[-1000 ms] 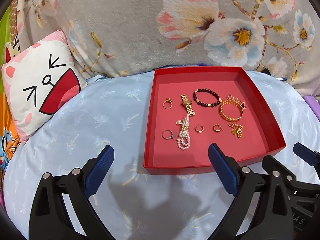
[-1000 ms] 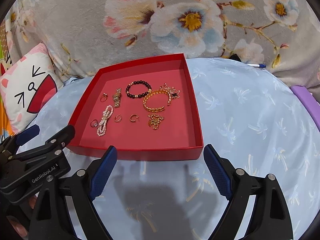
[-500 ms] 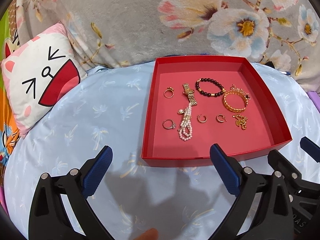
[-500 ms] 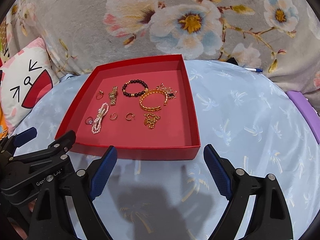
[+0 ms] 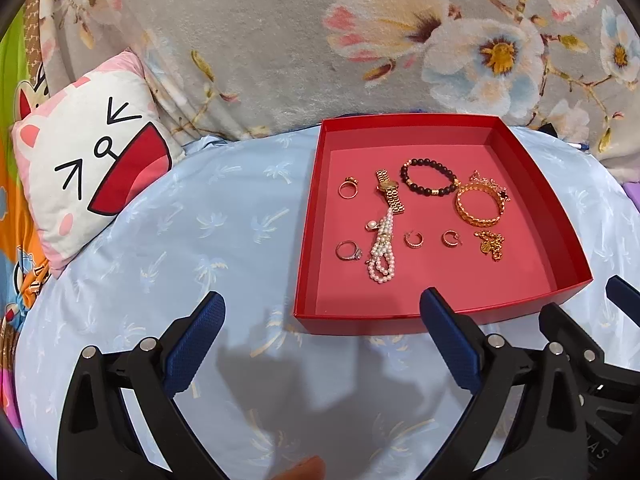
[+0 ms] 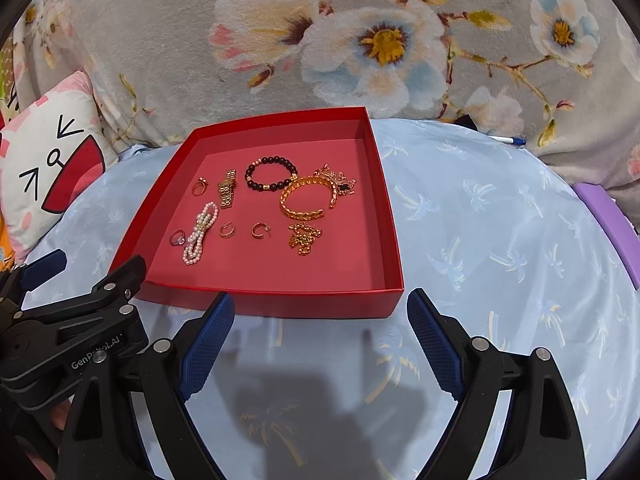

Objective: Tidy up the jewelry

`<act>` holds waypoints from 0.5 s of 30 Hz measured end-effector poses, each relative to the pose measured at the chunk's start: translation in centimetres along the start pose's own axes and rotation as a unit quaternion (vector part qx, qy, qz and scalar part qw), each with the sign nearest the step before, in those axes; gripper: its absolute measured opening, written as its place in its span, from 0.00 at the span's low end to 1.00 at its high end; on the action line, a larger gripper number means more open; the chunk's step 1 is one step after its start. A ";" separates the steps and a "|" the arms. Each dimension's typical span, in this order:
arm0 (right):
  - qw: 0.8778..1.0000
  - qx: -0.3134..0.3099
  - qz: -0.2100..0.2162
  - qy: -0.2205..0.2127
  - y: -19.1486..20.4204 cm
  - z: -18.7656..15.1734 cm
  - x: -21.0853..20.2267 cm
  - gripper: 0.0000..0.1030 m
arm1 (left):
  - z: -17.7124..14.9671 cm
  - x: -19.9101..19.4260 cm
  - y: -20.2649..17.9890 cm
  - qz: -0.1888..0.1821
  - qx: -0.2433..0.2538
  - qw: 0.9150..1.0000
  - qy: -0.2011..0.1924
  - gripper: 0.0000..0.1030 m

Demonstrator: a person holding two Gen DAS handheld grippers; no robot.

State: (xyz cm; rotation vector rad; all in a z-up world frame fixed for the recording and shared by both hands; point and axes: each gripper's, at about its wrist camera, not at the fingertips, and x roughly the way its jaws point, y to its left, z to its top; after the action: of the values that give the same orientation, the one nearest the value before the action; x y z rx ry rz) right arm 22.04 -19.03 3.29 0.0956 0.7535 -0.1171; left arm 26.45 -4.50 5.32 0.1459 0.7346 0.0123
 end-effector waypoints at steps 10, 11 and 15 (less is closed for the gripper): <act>1.000 0.000 0.000 -0.001 0.0 0.0 0.0 0.84 | 0.0 0.0 0.0 0.003 0.000 1.000 -0.001 0.93; 1.000 0.000 0.000 -0.001 0.0 0.0 0.0 0.84 | 0.0 0.0 0.0 0.002 0.000 1.000 -0.001 0.93; 1.000 -0.001 -0.001 0.000 0.0 0.0 0.0 0.84 | 0.0 0.0 0.1 0.004 0.000 1.000 -0.003 0.93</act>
State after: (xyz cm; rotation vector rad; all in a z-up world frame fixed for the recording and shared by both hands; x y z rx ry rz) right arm 22.05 -19.00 3.33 0.0933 0.7529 -0.1179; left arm 26.43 -4.37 5.30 0.1500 0.7287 0.0199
